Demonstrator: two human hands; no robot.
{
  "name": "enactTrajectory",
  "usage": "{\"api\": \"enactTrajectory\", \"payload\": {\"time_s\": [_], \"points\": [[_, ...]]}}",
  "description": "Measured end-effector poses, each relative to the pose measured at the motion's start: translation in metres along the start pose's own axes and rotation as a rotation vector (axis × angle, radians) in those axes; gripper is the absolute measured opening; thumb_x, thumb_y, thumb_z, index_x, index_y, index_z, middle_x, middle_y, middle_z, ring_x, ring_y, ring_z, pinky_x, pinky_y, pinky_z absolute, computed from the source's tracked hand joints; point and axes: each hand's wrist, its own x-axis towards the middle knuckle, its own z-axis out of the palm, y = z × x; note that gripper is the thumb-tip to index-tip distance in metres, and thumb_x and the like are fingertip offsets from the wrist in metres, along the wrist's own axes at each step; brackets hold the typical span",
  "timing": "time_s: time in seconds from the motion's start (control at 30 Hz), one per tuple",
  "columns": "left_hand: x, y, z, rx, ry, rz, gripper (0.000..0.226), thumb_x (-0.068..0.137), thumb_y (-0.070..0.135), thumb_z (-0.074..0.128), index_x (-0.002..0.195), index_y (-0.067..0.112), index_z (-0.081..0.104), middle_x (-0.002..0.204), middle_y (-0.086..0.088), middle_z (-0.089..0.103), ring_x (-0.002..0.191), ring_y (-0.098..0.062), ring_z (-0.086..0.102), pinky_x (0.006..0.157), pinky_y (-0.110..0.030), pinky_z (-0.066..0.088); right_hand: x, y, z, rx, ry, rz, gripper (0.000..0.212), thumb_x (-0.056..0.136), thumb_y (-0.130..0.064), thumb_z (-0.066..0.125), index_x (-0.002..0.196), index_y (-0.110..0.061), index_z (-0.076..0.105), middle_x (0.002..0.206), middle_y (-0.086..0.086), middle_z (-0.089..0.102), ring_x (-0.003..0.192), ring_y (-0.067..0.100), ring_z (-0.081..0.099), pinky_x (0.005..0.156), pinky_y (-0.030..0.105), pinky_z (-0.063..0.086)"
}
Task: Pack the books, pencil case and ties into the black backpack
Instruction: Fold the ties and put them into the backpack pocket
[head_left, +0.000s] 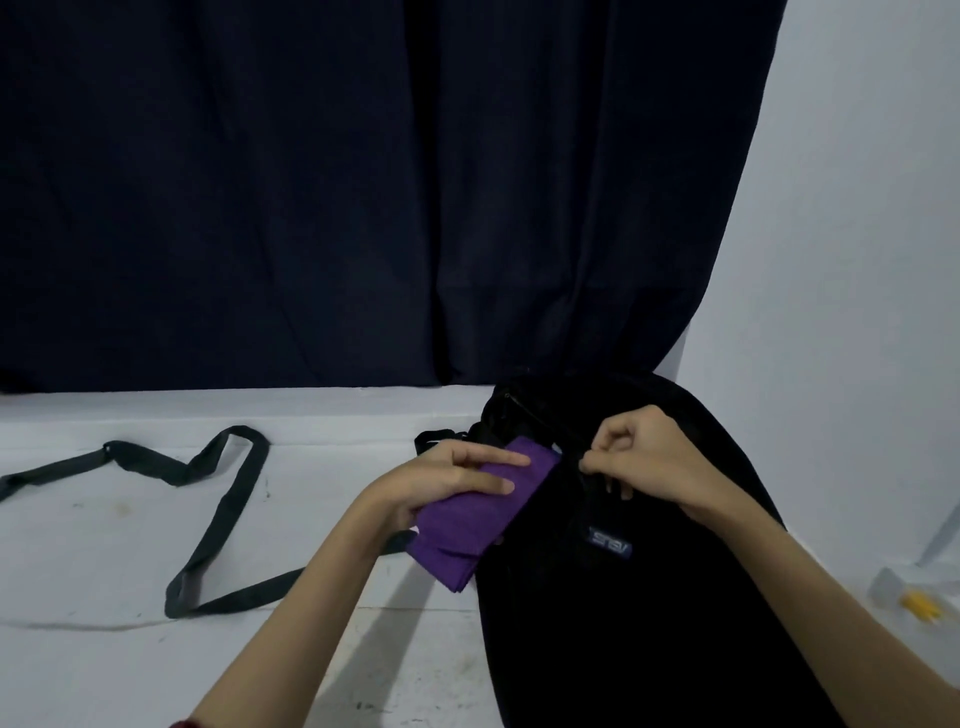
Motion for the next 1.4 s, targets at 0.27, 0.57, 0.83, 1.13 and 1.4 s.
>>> {"api": "enactTrajectory", "payload": {"time_s": [0.27,0.57,0.83,1.13,1.4], "points": [[0.040,0.007,0.025,-0.115,0.341,0.043,0.032,0.083,0.007,0.069,0.111,0.021,0.068,0.109,-0.003,0.067,0.081,-0.008,0.063,0.064,-0.013,0.050,0.003,0.002,0.005,0.080,-0.049,-0.027,0.026,0.075,-0.007,0.072,0.055,-0.012,0.057,0.044,0.001,0.059,0.035,0.011,0.051,0.046,0.017,0.040],[0.081,-0.016,0.049,-0.024,0.646,0.120,0.045,0.085,0.016,0.069,0.128,0.015,0.058,0.120,-0.009,0.064,0.103,-0.018,0.063,0.090,-0.028,0.051,0.004,0.005,0.002,0.091,-0.065,-0.048,0.025,0.074,-0.007,0.074,0.058,-0.014,0.056,0.045,-0.002,0.059,0.037,0.012,0.053,0.047,0.018,0.042],[0.041,-0.015,0.033,-0.028,0.064,0.009,0.083,0.080,-0.001,0.070,0.143,0.034,0.029,0.109,0.003,0.068,0.086,-0.007,0.067,0.066,-0.020,0.054,0.006,0.003,0.004,0.099,-0.114,-0.039,0.023,0.074,-0.007,0.074,0.059,-0.012,0.058,0.048,0.002,0.061,0.042,0.014,0.054,0.048,0.023,0.044],[0.033,-0.019,0.051,-0.173,0.161,0.052,0.066,0.080,-0.002,0.070,0.134,0.028,0.047,0.108,-0.002,0.069,0.076,-0.004,0.068,0.059,-0.017,0.053,0.005,0.005,0.005,0.056,-0.091,-0.053,0.021,0.073,-0.008,0.074,0.058,-0.014,0.060,0.047,0.001,0.062,0.048,0.018,0.059,0.053,0.028,0.047],[0.028,-0.020,0.041,-0.102,0.188,0.051,0.042,0.082,-0.001,0.068,0.119,0.020,0.063,0.098,0.000,0.069,0.077,-0.006,0.069,0.063,-0.020,0.056,0.002,0.008,0.004,0.049,-0.095,-0.058,0.019,0.075,-0.008,0.074,0.062,-0.011,0.060,0.046,-0.002,0.060,0.047,0.017,0.057,0.053,0.024,0.047]]}}
